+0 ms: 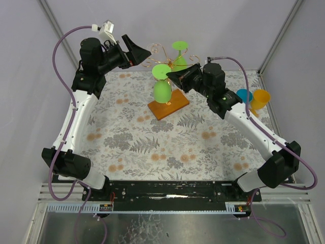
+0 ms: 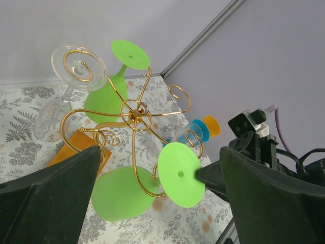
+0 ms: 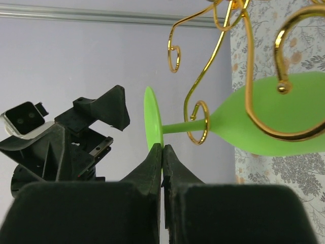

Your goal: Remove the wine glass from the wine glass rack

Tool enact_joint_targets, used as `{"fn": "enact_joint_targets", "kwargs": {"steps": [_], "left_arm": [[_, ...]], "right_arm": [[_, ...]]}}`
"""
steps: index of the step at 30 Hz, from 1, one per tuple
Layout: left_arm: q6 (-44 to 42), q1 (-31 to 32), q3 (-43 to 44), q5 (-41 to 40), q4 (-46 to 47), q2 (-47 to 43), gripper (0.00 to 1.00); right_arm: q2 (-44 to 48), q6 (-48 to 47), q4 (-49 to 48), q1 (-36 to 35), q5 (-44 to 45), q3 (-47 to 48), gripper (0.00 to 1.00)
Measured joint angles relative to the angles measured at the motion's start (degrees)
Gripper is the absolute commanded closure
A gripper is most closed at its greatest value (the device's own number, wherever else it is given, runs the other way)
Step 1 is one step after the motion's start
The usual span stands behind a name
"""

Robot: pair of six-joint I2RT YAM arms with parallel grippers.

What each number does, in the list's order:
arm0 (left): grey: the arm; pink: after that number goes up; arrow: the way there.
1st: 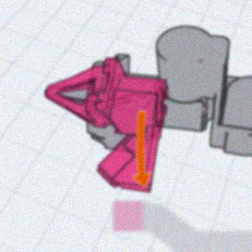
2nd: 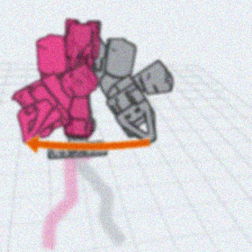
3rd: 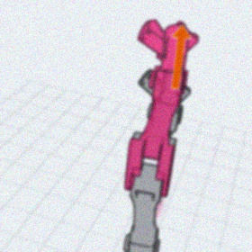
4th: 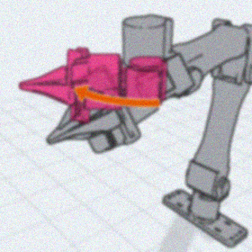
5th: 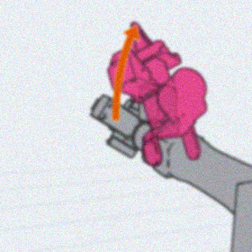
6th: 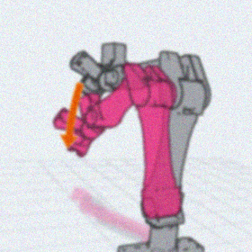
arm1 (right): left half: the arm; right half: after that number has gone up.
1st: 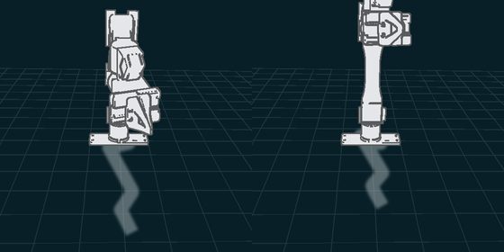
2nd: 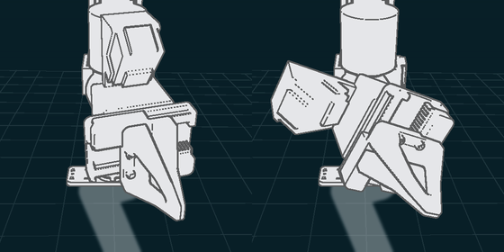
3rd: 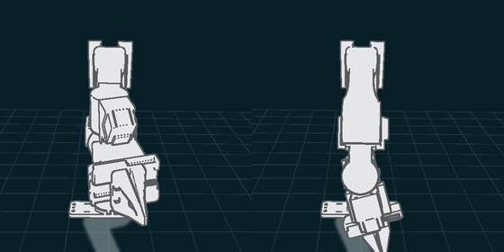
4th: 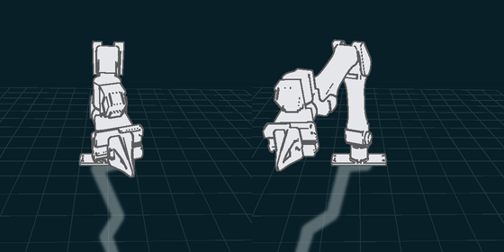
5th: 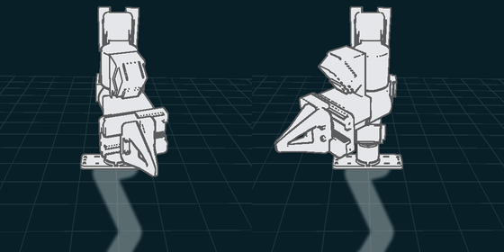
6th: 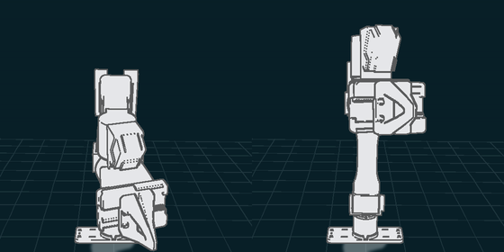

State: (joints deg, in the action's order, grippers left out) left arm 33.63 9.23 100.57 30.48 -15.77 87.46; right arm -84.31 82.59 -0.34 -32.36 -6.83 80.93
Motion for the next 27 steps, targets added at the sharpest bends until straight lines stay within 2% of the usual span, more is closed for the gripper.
{"fn": "enact_joint_targets", "kwargs": {"steps": [27], "left_arm": [[0.20,-0.02,-0.46,0.09,0.31,-0.98,0.00]], "right_arm": [[-4.79,-0.04,1.29,-0.02,-3.80,4.28,1.00]]}}
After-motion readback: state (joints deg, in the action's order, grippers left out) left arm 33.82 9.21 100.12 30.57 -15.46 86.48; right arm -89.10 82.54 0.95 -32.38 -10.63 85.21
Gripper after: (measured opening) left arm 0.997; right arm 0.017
